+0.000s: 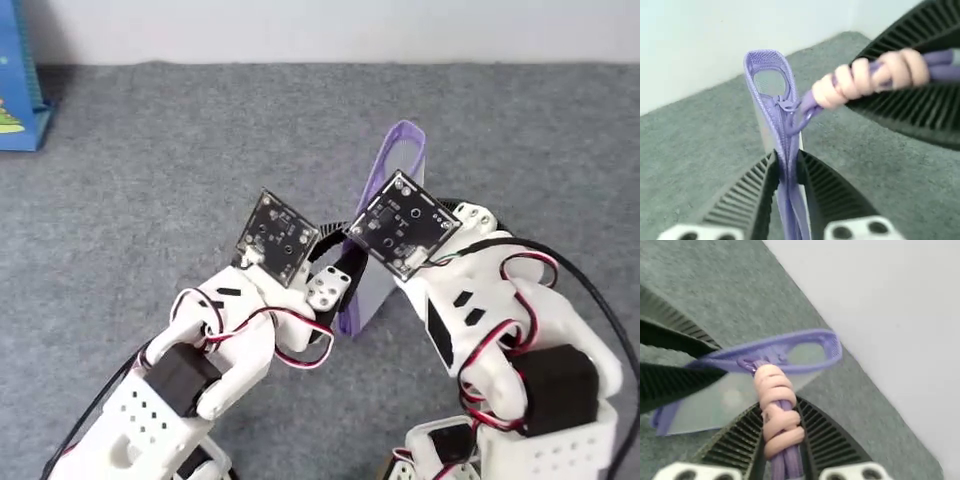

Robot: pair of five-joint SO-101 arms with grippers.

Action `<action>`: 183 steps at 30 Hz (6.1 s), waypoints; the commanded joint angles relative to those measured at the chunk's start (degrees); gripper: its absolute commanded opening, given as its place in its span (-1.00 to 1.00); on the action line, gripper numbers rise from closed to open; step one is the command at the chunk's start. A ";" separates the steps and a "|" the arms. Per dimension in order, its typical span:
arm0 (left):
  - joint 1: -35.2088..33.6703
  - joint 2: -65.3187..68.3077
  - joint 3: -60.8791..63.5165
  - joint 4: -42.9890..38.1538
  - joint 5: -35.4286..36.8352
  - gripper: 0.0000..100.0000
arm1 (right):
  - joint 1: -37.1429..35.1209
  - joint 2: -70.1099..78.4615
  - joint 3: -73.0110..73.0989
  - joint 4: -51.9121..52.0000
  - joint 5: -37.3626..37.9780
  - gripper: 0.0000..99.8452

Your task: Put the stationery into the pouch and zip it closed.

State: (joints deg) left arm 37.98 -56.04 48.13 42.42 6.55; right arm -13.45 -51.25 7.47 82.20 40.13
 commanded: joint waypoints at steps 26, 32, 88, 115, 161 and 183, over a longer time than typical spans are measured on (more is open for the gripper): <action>-1.49 -21.89 6.02 13.10 -5.01 -0.98 | 23.25 18.68 12.48 -46.20 3.87 -0.98; -1.49 -22.95 6.02 13.71 -5.01 -0.98 | 26.24 22.37 12.40 -49.01 6.24 -0.98; -1.58 -22.95 6.99 13.71 -4.84 -0.98 | -9.80 -6.73 8.53 4.88 -11.96 -0.35; -1.58 -22.95 6.99 13.71 -4.75 -0.98 | -14.90 -14.29 17.85 0.48 -28.04 -0.35; -1.67 -23.03 7.60 13.54 -4.75 -0.98 | -13.85 -8.04 28.84 -14.99 -23.12 -0.67; -1.67 -23.03 7.60 14.33 -5.01 -0.98 | 7.69 -4.35 27.60 -29.85 -4.75 -0.98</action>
State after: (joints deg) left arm 36.31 -78.64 56.13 55.96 2.07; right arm -9.58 -59.78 36.92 56.09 33.98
